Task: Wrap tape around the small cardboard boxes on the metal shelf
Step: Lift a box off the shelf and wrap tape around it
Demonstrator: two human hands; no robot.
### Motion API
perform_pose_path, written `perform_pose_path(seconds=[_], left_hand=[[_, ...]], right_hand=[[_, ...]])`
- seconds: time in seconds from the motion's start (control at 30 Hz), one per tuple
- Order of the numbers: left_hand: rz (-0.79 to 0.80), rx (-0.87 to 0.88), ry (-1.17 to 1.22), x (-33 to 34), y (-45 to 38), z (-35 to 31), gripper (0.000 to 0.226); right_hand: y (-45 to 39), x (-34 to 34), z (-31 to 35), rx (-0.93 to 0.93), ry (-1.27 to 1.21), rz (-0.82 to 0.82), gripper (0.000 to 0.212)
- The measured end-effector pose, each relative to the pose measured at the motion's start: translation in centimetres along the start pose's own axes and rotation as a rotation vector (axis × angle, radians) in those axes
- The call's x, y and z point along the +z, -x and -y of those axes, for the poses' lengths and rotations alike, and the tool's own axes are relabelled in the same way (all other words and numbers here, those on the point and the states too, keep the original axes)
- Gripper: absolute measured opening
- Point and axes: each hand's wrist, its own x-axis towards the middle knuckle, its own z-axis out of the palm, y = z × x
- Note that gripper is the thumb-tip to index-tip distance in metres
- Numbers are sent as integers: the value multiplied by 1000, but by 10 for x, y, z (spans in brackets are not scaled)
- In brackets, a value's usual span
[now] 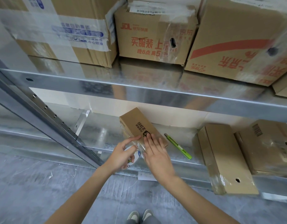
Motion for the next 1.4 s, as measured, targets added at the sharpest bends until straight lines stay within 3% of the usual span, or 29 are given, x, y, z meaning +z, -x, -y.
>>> perform_pose_path(seconds=[0.33,0.43,0.5,0.67,0.87,1.0,1.07,1.13,1.2,1.3,1.4], left_hand=[[1,17,19,3,8,-6,39],[16,35,-15,3,13,-3,43],[8,47,-5,3,20,0,46],[-138,183,54,-2,42,5,63],[-213,325,14,-1,59,-1,42],[-248,392,-6,7,53,-8,28],[-221,372,-61,14,44,-11,20],[-192,400,-139,22,31,-15,18],[-150,439,-199,29,18,-21,20],[-107,440,-245,36,3,-21,28],[-107,435,-323,36,-2,-16,23]], right_hand=[[5,-1,8,-42,-24,111,84],[-3,-3,-5,227,-153,248,112],[-12,-3,-15,345,-237,295,115],[-11,-11,-19,433,-523,168,117],[11,-5,2,706,-1021,105,111],[19,2,3,832,-1507,116,76],[20,6,-1,894,-1621,134,67],[19,8,-4,909,-1580,179,74],[18,9,-9,848,-1334,140,76],[18,10,-13,654,-1171,30,65],[16,13,-5,641,-1179,-15,50]])
